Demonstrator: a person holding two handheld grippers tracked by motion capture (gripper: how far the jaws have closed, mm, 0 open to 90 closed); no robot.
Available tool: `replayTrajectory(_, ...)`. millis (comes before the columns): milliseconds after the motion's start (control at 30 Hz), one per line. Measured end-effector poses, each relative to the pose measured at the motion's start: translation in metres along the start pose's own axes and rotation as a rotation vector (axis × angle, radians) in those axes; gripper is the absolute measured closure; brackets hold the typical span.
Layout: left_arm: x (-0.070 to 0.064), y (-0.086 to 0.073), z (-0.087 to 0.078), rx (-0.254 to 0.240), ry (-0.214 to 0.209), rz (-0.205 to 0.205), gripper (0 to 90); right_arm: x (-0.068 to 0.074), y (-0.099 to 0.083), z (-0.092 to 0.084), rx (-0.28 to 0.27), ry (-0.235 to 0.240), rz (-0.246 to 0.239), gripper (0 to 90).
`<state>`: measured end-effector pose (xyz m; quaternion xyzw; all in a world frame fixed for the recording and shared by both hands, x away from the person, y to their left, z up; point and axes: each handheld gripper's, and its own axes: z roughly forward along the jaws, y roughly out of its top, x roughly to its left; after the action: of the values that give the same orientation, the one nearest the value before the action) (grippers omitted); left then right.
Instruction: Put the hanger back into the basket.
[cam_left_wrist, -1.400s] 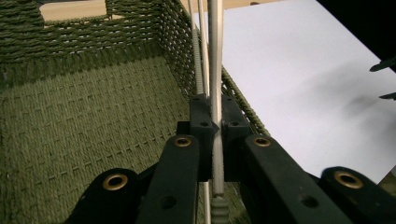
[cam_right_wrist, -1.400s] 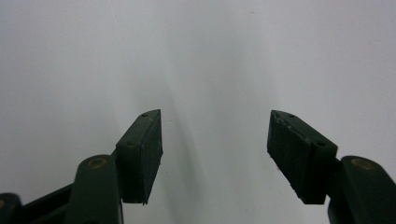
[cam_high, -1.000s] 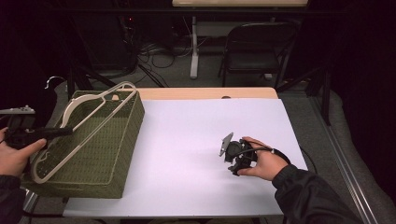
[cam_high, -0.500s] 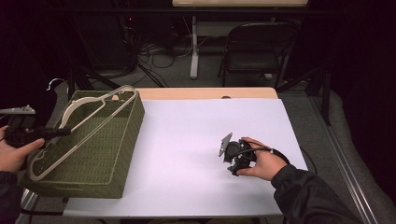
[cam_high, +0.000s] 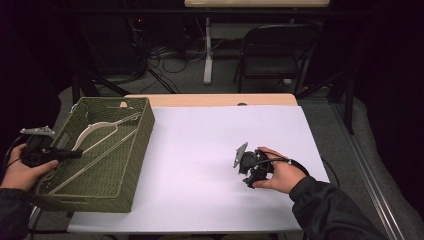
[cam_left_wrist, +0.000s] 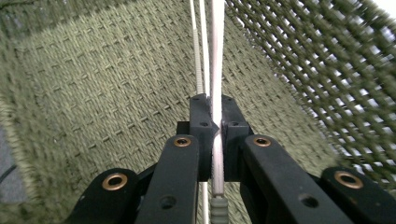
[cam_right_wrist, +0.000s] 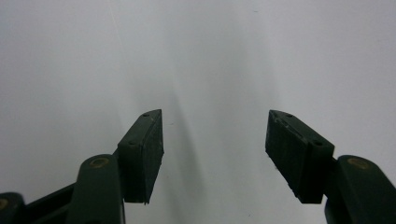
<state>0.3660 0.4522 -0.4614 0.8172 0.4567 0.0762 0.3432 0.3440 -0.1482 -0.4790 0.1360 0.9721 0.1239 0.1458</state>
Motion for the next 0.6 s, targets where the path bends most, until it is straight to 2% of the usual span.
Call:
replayTrajectory(100,-0.001,-0.002,0.005,0.015,0.024,0.008,86.8,0.000,0.000,0.000,0.004,-0.002,-0.002,37.2)
replayTrajectory(133,-0.002,-0.001,0.006,0.032,0.022,0.012,86.6,0.000,0.001,0.001,0.005,-0.002,0.001,37.2)
replayTrajectory(167,-0.004,0.000,0.008,0.054,0.038,0.021,86.2,0.000,0.001,0.001,0.003,-0.001,0.000,37.2)
replayTrajectory(233,-0.007,0.002,0.009,0.041,0.048,0.046,78.0,0.001,0.001,0.000,0.000,-0.001,-0.002,37.2)
replayTrajectory(400,-0.008,0.003,0.005,0.016,0.042,0.032,69.9,0.002,0.001,-0.001,0.001,-0.003,-0.008,37.3)
replayTrajectory(500,-0.009,0.002,0.003,0.012,0.057,0.026,65.4,0.002,0.000,-0.002,0.009,-0.003,-0.002,37.3)
replayTrajectory(567,-0.009,0.002,0.000,0.001,0.083,0.021,60.3,0.001,-0.001,-0.002,-0.003,-0.001,0.004,37.4)
replayTrajectory(600,-0.008,0.002,-0.001,0.001,0.103,0.008,56.8,0.000,-0.001,-0.002,-0.005,-0.004,-0.012,37.4)
